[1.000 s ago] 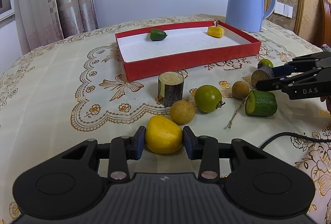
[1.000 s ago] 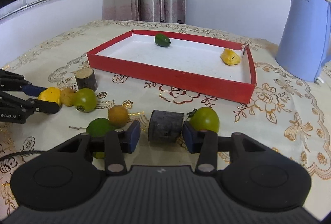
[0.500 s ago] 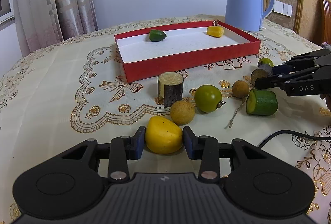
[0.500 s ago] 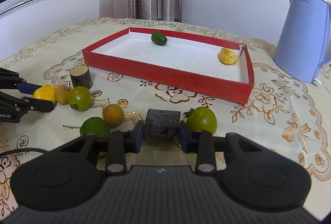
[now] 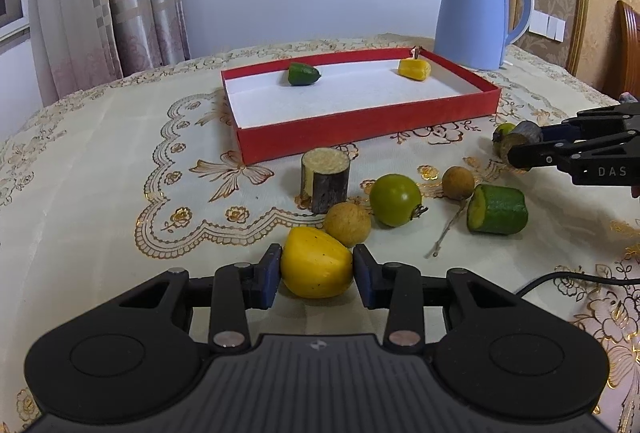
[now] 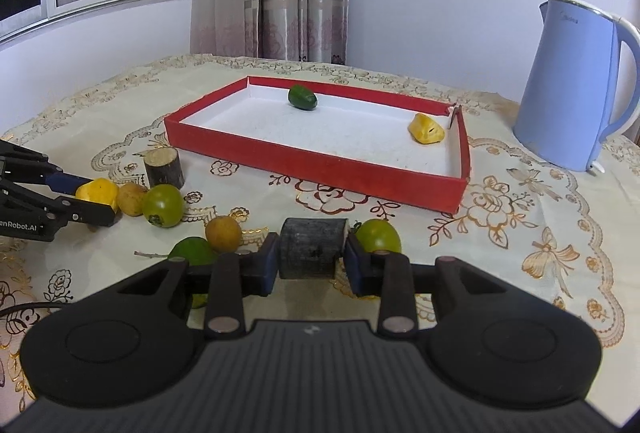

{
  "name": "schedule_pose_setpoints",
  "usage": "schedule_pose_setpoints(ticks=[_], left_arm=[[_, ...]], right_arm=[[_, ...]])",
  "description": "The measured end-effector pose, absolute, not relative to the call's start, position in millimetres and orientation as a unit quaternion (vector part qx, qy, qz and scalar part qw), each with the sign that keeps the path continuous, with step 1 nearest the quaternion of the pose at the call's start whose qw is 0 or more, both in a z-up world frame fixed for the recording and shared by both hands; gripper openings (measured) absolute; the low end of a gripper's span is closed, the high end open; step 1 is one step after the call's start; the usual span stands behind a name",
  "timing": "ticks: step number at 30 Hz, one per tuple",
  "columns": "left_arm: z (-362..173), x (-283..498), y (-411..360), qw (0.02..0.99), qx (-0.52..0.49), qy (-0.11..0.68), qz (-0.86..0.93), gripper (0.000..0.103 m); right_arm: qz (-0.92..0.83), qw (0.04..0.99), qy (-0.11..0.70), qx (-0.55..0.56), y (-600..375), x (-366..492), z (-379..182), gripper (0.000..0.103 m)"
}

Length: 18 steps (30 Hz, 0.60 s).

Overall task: Organize fruits
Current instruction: 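Carry both pieces to the red tray while the left tool releases the lemon inside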

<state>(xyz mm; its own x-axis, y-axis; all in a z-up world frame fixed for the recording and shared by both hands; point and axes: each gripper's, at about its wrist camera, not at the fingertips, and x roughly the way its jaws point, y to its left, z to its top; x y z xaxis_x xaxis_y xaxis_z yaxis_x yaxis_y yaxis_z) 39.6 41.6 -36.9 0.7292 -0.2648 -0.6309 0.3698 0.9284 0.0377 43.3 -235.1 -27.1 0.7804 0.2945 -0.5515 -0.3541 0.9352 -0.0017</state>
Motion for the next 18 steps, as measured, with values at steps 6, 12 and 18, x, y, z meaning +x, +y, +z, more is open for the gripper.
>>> schedule_pose_setpoints(ticks=[6,12,18], left_arm=[[-25,37,44,0.934,0.073,0.311,-0.160,0.037],[1,44,39,0.946,0.057,0.278,-0.157,0.037],[27,62,19,0.957,0.031,0.239,-0.162,0.037]], right_arm=[[0.175,0.944,0.276,-0.050,-236,37,-24,0.032],[0.170,0.951,0.254,-0.045,-241,30,-13,0.032],[0.167,0.959,0.224,-0.042,-244,26,4,0.032]])
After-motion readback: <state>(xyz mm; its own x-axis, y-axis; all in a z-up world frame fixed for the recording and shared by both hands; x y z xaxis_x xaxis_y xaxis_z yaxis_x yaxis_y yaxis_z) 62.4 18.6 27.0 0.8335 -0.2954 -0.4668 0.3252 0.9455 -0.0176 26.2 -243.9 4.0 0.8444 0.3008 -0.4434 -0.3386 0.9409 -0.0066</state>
